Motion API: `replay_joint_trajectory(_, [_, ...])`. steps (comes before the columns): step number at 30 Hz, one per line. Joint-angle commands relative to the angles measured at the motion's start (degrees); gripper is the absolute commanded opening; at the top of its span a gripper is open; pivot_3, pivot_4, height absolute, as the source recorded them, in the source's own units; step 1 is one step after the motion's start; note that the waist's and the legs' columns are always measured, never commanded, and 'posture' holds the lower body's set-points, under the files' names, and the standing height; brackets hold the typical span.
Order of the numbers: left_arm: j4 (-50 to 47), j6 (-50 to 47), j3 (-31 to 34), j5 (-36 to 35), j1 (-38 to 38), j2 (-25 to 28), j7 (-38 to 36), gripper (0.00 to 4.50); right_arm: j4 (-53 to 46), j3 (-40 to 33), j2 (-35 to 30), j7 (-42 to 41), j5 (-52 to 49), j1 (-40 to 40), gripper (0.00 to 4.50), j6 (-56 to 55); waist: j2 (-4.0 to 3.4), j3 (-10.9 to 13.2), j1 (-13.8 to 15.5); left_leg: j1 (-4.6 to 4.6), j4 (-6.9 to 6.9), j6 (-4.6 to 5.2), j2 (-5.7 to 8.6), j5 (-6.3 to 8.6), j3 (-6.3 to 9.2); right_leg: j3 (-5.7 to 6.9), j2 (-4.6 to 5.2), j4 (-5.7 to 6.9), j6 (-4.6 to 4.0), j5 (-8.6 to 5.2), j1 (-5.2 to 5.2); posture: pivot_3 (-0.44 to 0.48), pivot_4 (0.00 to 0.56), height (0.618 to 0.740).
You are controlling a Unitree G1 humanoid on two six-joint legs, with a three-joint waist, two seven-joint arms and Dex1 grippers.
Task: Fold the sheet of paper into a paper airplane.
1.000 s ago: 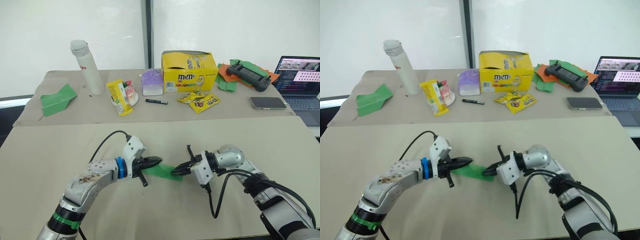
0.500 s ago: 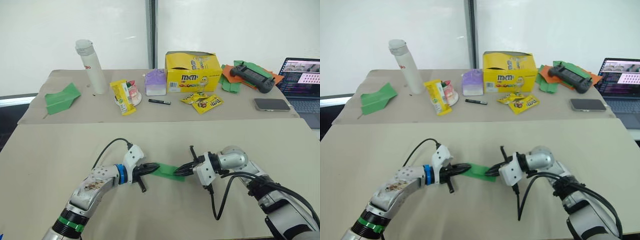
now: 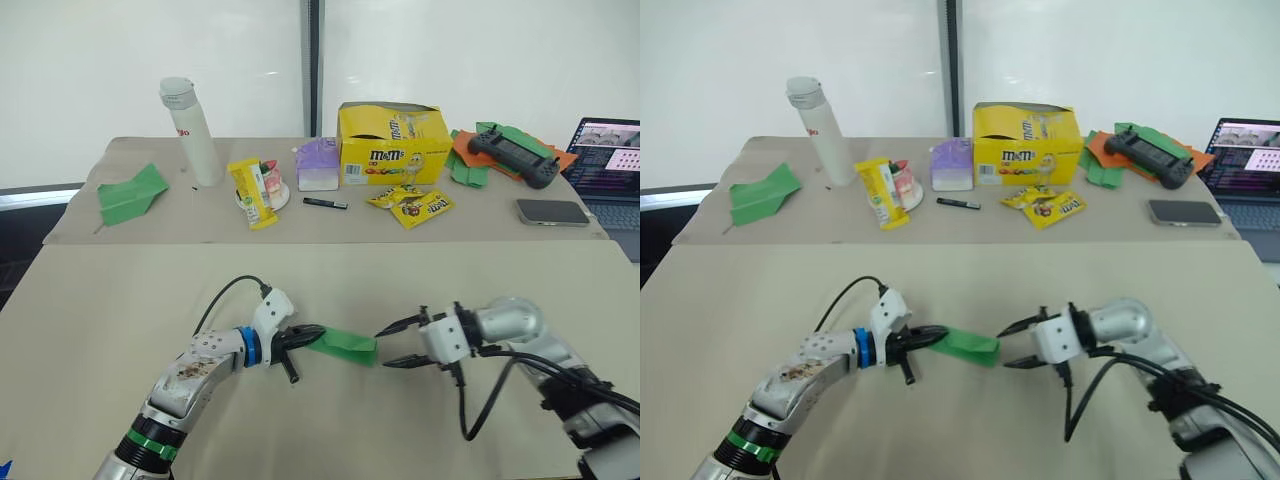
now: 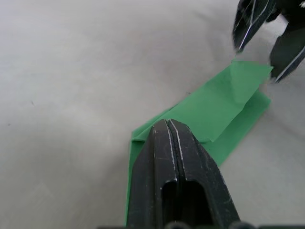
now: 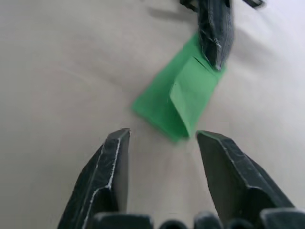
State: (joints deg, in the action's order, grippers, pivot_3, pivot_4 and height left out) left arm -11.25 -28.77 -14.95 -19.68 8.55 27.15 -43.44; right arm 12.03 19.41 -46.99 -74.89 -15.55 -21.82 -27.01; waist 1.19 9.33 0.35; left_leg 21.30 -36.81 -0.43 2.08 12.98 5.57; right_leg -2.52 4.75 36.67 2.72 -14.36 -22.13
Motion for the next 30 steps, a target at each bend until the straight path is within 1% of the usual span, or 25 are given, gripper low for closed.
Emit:
replay_joint_trajectory(1, [2.7, -1.7, -1.5, 2.2, -1.0, 0.1, 0.5, 0.00, -8.6, -4.3, 1.8, 3.2, -7.4, -1.5, 2.29, 13.2, 0.00, 0.0, -0.2, 0.00, 0.00, 0.00, -0.04, 0.00, 0.00, 0.00, -0.03, 0.00, 0.00, 0.00, 0.00, 0.000, 0.150, 0.740])
replay_joint_trajectory(4, [2.6, -1.8, -1.6, 2.2, -0.9, 0.1, 0.4, 0.00, -13.0, -4.4, 5.7, 7.0, -8.0, -1.6, 1.44, 21.5, -0.01, 0.0, -0.3, 0.01, 0.00, 0.00, -0.12, 0.00, 0.06, 0.02, -0.17, 0.00, 0.06, -0.06, 0.00, 0.000, 0.150, 0.740])
replay_joint_trajectory(5, [2.6, -1.7, -1.6, 2.2, -0.9, 0.2, 0.3, 0.00, -13.8, -3.6, 7.3, 7.9, -7.0, -1.4, 1.09, 23.2, -0.01, 0.0, -0.2, 0.02, 0.00, 0.00, -0.12, 0.00, 0.06, 0.02, -0.18, 0.01, 0.05, -0.06, -0.03, 0.000, 0.150, 0.740])
replay_joint_trajectory(8, [2.6, -1.9, -1.7, 2.3, -0.8, 0.2, 0.2, 0.00, -12.9, -0.3, 12.2, 12.5, -0.4, -1.6, 0.05, 26.8, 0.00, 0.0, 0.0, 0.10, 0.00, 0.00, -0.08, 0.00, 0.09, 0.07, -0.16, -0.03, 0.03, -0.04, -0.07, 0.000, 0.150, 0.740])
replay_joint_trajectory(11, [2.6, -1.9, -1.6, 2.3, -0.7, 0.5, 0.0, 0.00, -11.5, 0.6, 15.3, 16.5, 3.3, -2.3, 0.02, 31.6, -0.01, 0.0, 0.1, 0.14, 0.00, 0.00, -0.02, 0.01, 0.07, 0.06, -0.11, 0.00, 0.02, -0.04, -0.15, 0.000, 0.150, 0.740])
replay_joint_trajectory(14, [2.8, -1.8, -1.7, 2.6, -0.5, 0.9, -0.2, 0.00, -8.7, 1.9, 16.6, 18.2, 7.2, -2.3, 0.02, 32.9, -0.01, 0.0, 0.0, 0.18, 0.00, 0.00, -0.01, 0.01, 0.07, 0.07, -0.10, -0.01, 0.02, -0.03, -0.17, 0.000, 0.150, 0.740])
replay_joint_trajectory(17, [2.9, -1.8, -1.9, 2.8, -0.4, 0.8, -0.3, 0.00, -6.0, 3.0, 17.5, 16.8, 7.0, 1.8, 0.02, 34.0, -0.01, 0.0, 0.1, 0.16, 0.01, 0.00, -0.01, 0.01, 0.06, 0.08, -0.13, -0.02, 0.02, -0.04, -0.16, 0.000, 0.150, 0.740])
replay_joint_trajectory(19, [3.0, -1.9, -1.9, 2.9, -0.4, 0.8, -0.4, 0.00, -5.3, 2.8, 16.8, 16.3, 7.9, 4.3, 0.02, 32.6, -0.09, -0.1, -0.1, 0.13, 0.02, 0.02, -0.03, 0.02, 0.08, 0.11, -0.14, -0.02, 0.02, -0.04, -0.12, 0.000, 0.150, 0.740])
replay_joint_trajectory(21, [3.1, -1.9, -1.9, 2.8, -0.3, 0.7, -0.6, 0.00, -5.4, 1.8, 15.6, 16.3, 8.5, 6.4, 0.02, 30.8, -0.10, -0.1, 0.0, 0.05, 0.02, 0.03, -0.01, 0.03, 0.07, 0.10, -0.11, -0.02, 0.04, -0.06, -0.03, 0.000, 0.150, 0.740])
replay_joint_trajectory(24, [3.5, -2.0, -2.0, 2.7, -0.2, 0.6, -1.0, 0.00, -5.5, -1.3, 15.3, 17.4, 7.5, 7.5, 0.02, 28.7, -0.08, -0.2, 0.0, 0.02, 0.02, 0.03, -0.02, 0.03, 0.06, 0.11, -0.11, -0.04, 0.38, -0.26, 0.01, 0.000, 0.150, 0.740])
replay_joint_trajectory(27, [3.7, -2.2, -2.1, 2.4, -0.1, 0.5, -1.2, 0.00, -7.8, -6.5, 17.9, 18.9, 2.4, 5.8, 0.02, 28.1, -0.08, -0.2, -0.1, 0.01, 0.01, 0.03, -0.02, 0.03, 0.06, 0.09, -0.11, -0.02, 0.41, -0.27, 0.01, 0.000, 0.150, 0.740])
replay_joint_trajectory(30, [3.7, -2.4, -2.0, 2.3, -0.1, 0.4, -1.3, 0.00, -11.1, -7.1, 19.3, 18.1, 0.4, 4.1, 0.02, 28.9, -0.09, -0.1, -0.3, 0.04, 0.01, 0.03, -0.03, 0.03, 0.05, 0.06, -0.11, 0.00, 0.37, -0.25, -0.04, 0.000, 0.150, 0.740])
